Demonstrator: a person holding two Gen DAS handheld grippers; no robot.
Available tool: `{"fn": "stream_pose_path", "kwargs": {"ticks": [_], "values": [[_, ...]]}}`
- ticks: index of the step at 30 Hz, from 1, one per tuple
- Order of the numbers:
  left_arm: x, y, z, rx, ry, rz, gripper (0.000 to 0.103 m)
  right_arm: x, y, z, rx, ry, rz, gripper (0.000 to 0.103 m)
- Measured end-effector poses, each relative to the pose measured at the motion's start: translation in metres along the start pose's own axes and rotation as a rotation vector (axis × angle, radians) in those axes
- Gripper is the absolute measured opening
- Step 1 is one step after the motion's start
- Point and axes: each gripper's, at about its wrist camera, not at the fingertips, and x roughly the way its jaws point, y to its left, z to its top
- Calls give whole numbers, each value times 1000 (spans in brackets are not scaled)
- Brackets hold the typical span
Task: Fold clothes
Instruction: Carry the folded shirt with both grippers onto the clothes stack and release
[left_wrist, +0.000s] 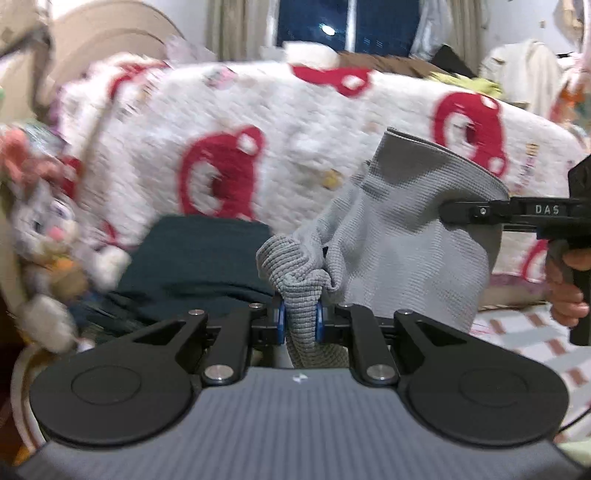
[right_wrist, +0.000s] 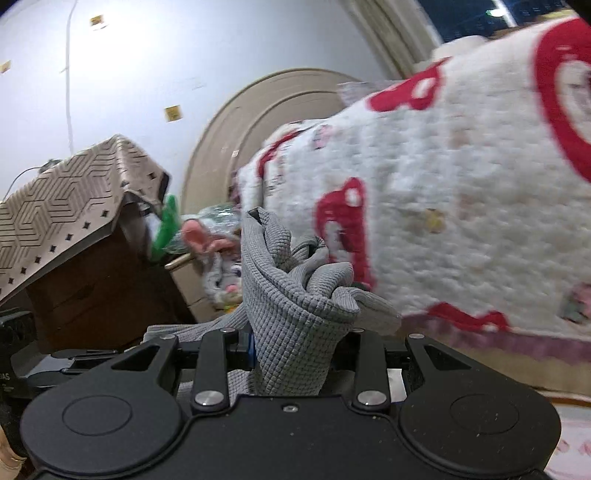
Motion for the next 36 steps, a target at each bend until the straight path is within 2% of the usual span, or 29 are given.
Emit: {"fn": "stream_pose_path", "kwargs": {"ticks": [4,10,14,17,19,21,24,26,27,28,30,32,34,36], "values": [[-5,29,11,-50,-39,76,13,53,5,24,-12,18,60,37],[16,73,40,-99,-59,190,13,136,4,68,-18,39,143,37],[32,96,55,-174,-77,193,13,194,-9,97,25,73,212,38],[57,121,48,-319,-65,148,13,244,-33,101,80,164,228,39],[80,136,34,-429,-35,87,13,267,-46,89,68,196,164,39],[97,134,21,-414,-23,111,13,285,-59,74,66,250,119,39],[112,125,12,-356,-35,161,13,298,-71,62,72,272,101,39],[111,126,13,-383,-41,152,13,301,-77,64,91,268,128,39],[110,131,13,-436,-37,136,13,302,-81,66,112,267,144,39],[109,136,12,-488,-32,119,13,306,-87,68,154,276,154,44],[110,148,6,-594,-22,80,13,317,-110,65,337,306,143,58],[114,158,-5,-645,-19,87,13,323,-131,55,507,327,96,61],[119,167,-21,-682,-5,90,13,318,-140,44,581,324,84,61],[121,172,-37,-705,-14,66,15,306,-135,39,543,293,76,60]]}}
